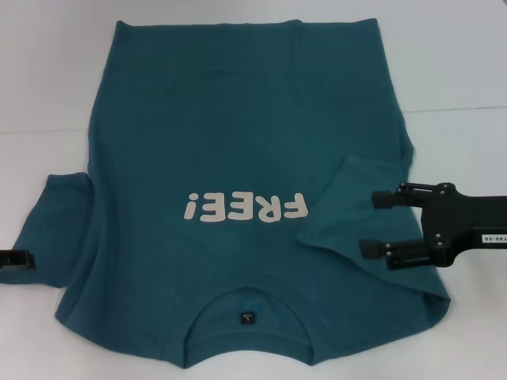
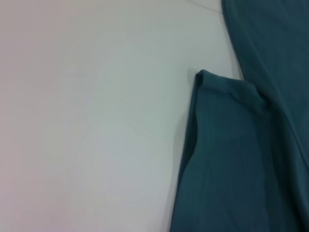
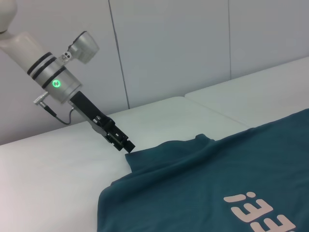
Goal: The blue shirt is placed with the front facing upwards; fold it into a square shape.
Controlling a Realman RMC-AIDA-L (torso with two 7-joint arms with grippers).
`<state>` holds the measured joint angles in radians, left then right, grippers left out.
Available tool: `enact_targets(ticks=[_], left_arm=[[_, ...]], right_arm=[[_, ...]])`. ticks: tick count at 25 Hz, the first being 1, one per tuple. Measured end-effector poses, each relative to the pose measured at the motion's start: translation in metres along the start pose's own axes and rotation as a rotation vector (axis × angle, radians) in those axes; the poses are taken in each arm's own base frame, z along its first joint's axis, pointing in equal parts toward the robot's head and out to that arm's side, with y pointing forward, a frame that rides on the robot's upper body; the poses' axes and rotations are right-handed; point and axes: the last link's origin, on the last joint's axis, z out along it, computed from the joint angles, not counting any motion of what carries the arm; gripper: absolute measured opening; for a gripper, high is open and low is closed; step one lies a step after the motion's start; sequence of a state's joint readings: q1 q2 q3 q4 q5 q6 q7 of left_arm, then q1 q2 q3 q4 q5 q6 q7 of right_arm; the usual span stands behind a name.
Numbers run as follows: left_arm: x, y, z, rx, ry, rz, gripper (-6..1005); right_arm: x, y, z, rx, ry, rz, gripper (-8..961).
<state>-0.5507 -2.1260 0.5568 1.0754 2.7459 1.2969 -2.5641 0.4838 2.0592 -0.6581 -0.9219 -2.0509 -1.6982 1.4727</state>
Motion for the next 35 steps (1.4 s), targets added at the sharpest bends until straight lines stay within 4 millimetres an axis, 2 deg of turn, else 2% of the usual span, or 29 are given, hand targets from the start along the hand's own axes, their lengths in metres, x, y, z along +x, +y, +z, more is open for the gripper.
enact_targets(ticks=[35], left_arm=[[0.002,0.0,0.011,0.009,0.016,0.006,886]], right_arm=[[0.0,-0.002,0.0,0.011,0.002,0.02,948]])
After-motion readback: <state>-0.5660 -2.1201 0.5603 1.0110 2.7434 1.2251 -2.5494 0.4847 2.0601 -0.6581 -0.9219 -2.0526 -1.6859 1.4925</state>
